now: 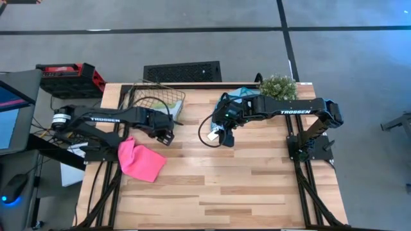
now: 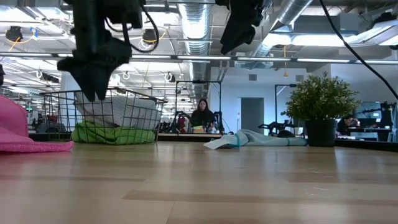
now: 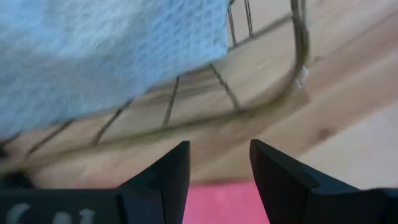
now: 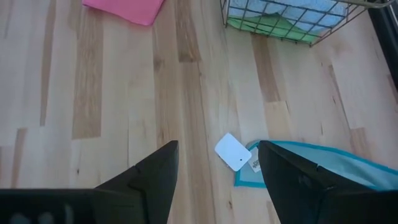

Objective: Fold microfiber towels
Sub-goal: Adjust the gold wire basket, then fold the pink microfiber cloth

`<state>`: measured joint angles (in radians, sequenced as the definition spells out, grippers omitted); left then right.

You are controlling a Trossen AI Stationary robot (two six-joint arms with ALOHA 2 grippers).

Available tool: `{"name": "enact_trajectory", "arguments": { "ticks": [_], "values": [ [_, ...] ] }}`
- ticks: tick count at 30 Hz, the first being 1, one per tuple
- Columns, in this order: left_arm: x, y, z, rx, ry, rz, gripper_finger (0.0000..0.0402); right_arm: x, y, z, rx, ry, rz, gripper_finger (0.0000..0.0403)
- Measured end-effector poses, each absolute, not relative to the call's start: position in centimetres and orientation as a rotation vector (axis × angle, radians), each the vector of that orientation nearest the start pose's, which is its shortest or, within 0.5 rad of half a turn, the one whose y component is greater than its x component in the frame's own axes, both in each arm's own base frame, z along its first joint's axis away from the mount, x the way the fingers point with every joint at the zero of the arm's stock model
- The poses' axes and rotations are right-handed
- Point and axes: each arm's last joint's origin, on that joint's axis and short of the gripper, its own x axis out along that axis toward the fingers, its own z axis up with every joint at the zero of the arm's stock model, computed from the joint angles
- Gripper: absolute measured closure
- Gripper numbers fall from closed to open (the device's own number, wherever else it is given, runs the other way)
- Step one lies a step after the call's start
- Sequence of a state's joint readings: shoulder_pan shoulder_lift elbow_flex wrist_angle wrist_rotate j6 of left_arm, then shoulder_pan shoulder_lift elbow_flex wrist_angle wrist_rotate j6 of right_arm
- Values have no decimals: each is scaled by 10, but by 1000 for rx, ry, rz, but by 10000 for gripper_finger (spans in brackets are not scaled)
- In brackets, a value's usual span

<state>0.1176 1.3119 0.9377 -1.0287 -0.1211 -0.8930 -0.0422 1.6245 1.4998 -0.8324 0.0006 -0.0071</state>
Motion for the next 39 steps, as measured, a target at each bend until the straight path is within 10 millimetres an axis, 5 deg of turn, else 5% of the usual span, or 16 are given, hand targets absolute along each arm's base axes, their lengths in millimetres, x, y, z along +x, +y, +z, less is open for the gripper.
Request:
{"name": "enact_trajectory", "arguments": {
  "ticks": [20,29,39],
  "values": [
    [216,75,218,-547,1207,900,243,340,-20,317,21,955,-51,159],
    [212,16,265,-744,1207,581,243,333,-20,318,24,997,-52,159],
    [193,-54,239,-994,1372,730,243,331,-19,319,-25,1004,-22,159]
  ]
}}
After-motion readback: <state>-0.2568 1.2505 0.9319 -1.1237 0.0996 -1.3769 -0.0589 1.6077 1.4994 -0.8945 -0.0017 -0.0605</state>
